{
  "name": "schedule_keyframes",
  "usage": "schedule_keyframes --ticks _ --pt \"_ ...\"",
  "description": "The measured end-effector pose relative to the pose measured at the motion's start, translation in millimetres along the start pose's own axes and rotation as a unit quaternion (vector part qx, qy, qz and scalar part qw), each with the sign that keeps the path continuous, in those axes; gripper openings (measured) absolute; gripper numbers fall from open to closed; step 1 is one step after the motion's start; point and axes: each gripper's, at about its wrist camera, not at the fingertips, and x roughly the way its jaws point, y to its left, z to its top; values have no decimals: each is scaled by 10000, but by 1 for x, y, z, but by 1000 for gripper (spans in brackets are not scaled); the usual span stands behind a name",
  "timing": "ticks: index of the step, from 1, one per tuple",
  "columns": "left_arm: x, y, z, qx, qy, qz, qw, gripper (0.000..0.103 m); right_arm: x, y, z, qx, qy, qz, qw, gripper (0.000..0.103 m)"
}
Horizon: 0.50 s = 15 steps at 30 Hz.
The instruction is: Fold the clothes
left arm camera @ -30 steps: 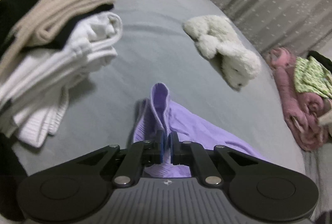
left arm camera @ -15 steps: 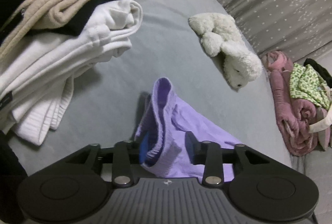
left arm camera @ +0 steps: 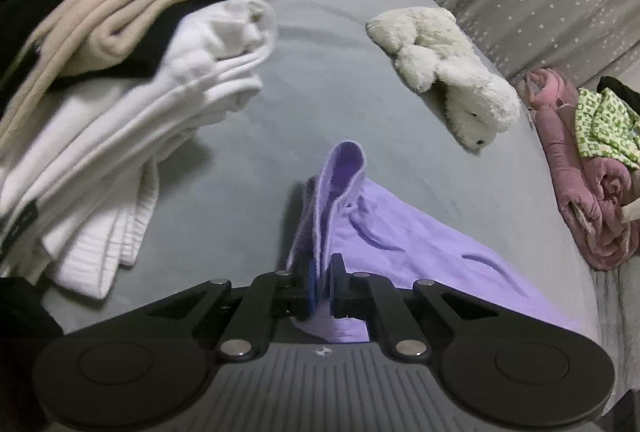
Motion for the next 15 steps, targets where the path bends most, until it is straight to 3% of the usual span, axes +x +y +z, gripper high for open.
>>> schedule_keyframes --ticks 5,9,12,13,15 --pt "0 8 3 -76 104 -153 9998 4 -10 1 -10 465 15 151 9988 8" --pt "9 5 -1 93 300 -220 9993 4 -6 2 -17 429 346 47 9985 8" --pt "13 7 -3 153 459 -309 9984 5 -15 -3 -6 523 417 480 9966 18" --pt "13 8 -3 116 479 -334 9982 6 -21 -4 0 440 363 528 9970 27" --pt "12 9 -2 25 509 -382 9980 7 -35 -8 14 230 159 448 9986 31"
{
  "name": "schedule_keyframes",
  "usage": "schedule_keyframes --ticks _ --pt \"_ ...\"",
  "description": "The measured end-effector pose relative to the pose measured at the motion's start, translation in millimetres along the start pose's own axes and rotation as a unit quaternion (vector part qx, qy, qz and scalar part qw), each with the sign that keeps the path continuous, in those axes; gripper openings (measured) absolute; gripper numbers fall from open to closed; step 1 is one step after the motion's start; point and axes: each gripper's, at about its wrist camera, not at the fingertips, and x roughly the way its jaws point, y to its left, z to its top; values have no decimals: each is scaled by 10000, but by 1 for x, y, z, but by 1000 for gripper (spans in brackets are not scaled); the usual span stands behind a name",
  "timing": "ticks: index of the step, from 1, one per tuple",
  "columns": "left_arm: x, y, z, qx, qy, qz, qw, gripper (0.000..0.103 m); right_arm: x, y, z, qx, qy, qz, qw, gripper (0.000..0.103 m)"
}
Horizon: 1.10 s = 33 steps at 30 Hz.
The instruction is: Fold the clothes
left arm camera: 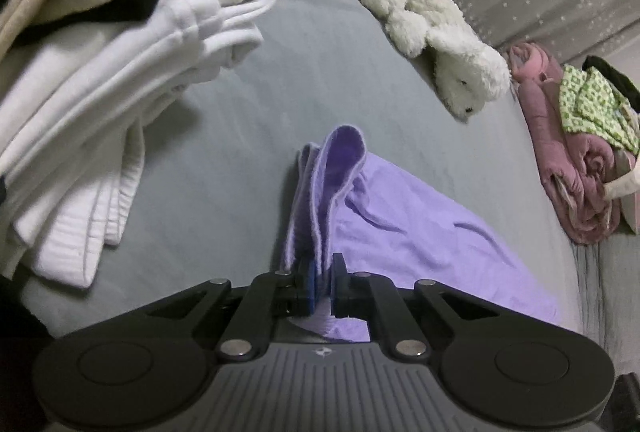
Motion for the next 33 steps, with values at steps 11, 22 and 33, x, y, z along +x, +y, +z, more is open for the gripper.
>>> schedule_keyframes --ticks 11,22,33 --pt "-3 -2 -2 128 -67 122 9998 7 71 -55 81 -1137 428 -975 9878 31" --pt "-5 -3 -1 150 -115 256 9995 6 116 -61 91 -1623 1148 -629 9780 5" --pt "-10 1 1 -76 -144 238 9996 6 114 -29 111 -2382 373 -1834 9530 5"
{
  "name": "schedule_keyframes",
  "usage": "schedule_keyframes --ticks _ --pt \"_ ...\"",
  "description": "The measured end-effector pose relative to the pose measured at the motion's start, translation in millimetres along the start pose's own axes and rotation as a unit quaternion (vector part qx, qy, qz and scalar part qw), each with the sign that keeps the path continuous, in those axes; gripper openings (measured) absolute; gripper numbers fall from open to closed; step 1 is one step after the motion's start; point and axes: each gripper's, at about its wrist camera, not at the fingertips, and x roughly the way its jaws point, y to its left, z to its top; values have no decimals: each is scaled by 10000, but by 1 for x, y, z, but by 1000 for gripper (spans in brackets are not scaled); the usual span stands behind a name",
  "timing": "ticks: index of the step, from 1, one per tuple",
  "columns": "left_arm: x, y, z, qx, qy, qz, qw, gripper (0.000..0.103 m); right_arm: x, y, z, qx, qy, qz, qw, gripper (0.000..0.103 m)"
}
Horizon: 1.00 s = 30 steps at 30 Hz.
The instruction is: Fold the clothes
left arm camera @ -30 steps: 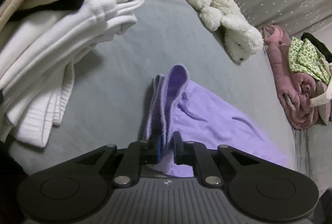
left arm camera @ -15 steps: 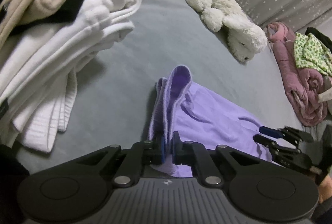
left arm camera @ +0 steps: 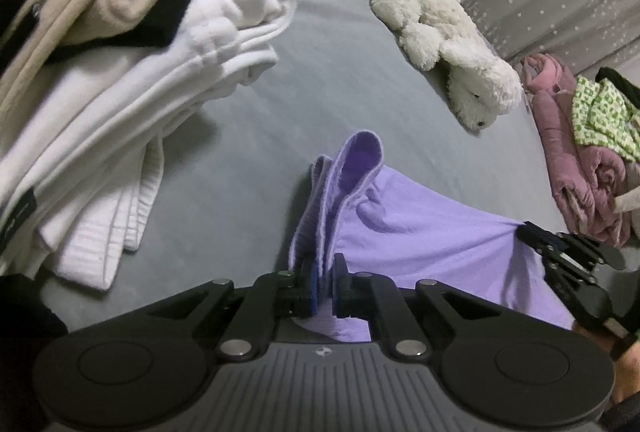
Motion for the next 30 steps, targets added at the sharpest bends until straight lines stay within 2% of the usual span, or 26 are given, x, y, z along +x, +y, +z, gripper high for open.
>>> schedule_keyframes --ticks 4,6,7,9,10,12,14,17,21,23,24,26,28,30 --pt "0 1 0 -65 19 -36 10000 7 24 14 -5 -117 276 -165 9994 5" --pt "1 4 2 -222 67 -127 9997 7 26 21 -7 -57 268 -272 9993 6" --pt "1 8 3 -356 112 -204 9991 7 26 24 -8 -13 238 -329 9992 10" --pt "1 12 4 -542 173 -335 9978 11 22 30 -9 97 147 -423 9990 26" --pt "0 14 5 -630 202 -399 9970 15 14 33 -8 213 23 -416 9989 35" --pt "-6 12 7 -628 131 -440 9970 29 -4 39 -8 378 -229 -341 9984 36" --pt "-13 9 8 -580 -25 -512 9970 51 -22 51 -8 451 -465 -175 9977 37" --pt "-16 8 9 -612 -205 -585 9962 53 -39 74 -9 452 -674 222 9965 37" --pt "-10 8 8 -594 -93 -640 9961 49 -49 99 -7 527 -808 692 9929 35" --pt "-9 6 7 -616 -76 -671 9958 34 -50 111 -3 472 -855 895 9912 34" --pt "-9 5 7 -622 -72 -669 9958 30 -50 117 -1 430 -883 1005 9901 34" --pt "-8 4 7 -592 -74 -711 9957 14 -47 132 6 302 -946 1236 9873 32" --pt "-3 7 7 -640 31 -684 9956 5 -42 149 15 133 -966 1416 9851 31" --pt "1 9 6 -696 142 -650 9954 4 -36 164 24 17 -970 1528 9835 30"
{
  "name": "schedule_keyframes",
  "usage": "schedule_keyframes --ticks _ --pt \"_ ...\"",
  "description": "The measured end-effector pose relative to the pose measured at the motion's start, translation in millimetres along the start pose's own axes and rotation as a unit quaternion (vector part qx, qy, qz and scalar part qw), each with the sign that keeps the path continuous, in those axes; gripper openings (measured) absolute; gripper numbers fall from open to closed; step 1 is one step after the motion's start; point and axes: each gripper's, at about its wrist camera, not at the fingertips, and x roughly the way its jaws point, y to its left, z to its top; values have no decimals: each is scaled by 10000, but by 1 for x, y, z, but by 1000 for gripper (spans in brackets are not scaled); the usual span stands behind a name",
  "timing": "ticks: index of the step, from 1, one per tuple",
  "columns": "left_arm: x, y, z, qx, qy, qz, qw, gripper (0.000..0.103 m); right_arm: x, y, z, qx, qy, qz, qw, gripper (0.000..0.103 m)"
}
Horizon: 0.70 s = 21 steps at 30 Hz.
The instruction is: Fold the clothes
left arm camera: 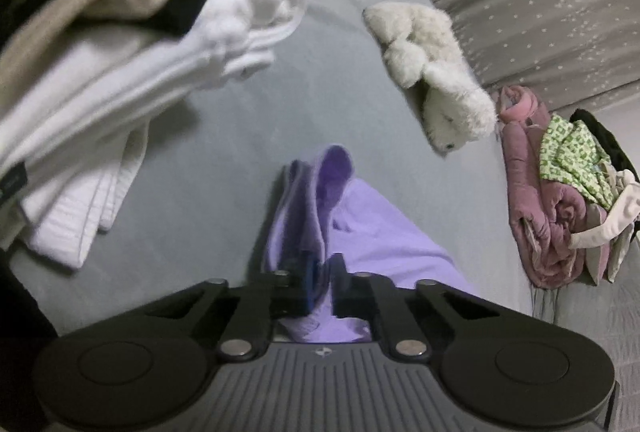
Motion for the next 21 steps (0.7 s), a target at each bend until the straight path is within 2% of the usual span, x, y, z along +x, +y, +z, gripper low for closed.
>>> schedule_keyframes --ticks 4,10,13,18,19,21 --pt "-7 13 7 -307 -17 -52 9995 4 17 18 9 -150 3 164 9998 27" --pt "-7 16 9 -298 90 -237 9992 4 17 24 13 -191 -96 177 9996 25" --pt "-9 17 8 -283 109 -388 9988 4 8 6 15 149 -155 141 9997 26" --pt "-13 17 -1 46 23 -353 9994 5 2 -34 28 763 -289 71 9966 26" --pt "-13 15 -2 179 -7 -347 9992 7 5 -41 32 822 -258 114 9962 26" --pt "-13 14 -2 341 -24 -340 9988 9 20 -45 41 486 -71 162 9987 26"
